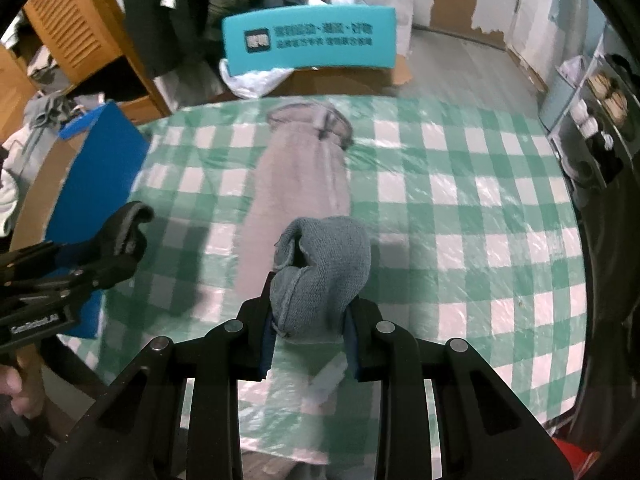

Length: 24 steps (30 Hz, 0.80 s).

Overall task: Organize soft objects
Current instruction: 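Lift both socks and carry them toward the cardboard box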

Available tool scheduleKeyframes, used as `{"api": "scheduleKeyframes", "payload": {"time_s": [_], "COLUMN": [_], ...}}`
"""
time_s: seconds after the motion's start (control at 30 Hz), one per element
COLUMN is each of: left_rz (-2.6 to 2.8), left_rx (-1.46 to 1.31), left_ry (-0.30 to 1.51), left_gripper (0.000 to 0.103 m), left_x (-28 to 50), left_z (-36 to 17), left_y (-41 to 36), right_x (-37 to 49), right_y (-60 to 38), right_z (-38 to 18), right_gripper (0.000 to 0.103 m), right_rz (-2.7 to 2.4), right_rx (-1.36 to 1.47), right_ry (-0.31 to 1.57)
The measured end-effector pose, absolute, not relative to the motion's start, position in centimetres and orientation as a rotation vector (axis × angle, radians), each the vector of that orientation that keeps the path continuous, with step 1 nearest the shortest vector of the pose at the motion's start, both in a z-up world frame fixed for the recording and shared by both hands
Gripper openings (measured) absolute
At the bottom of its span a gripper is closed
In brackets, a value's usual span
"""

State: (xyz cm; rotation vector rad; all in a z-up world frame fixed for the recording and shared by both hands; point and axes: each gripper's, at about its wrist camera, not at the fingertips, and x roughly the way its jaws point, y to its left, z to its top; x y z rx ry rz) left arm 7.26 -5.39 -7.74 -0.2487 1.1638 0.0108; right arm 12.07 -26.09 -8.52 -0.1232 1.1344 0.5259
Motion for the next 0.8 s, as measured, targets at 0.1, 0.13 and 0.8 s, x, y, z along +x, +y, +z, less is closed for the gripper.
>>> {"api": "scheduleKeyframes", "payload": {"time_s": [0.1,0.13,0.8], "left_rz": [0.011,0.012,0.059], "left_rx": [-0.253,-0.253,-0.267], "left_ry": [1.152,1.149,1.087], "left_gripper": [0.05,0.05,0.05], "left_x": [7.0,6.9,4.9], "left_z": [-7.2,-7.0,-4.3], "left_y": [-5.1,-5.0,-2.2], "right_x": [11.6,11.5,9.8], "right_y": [-25.6,-25.4,-20.1], "right_z": [-7.6,-7.4,-3.8], "right_gripper": [0.026,0.026,0.026], "right_rz": [0.544,0.549,0.657], "right_rx": [-0.124,-0.123,-0.163], "right_ry": [1.118,1.111,1.048]}}
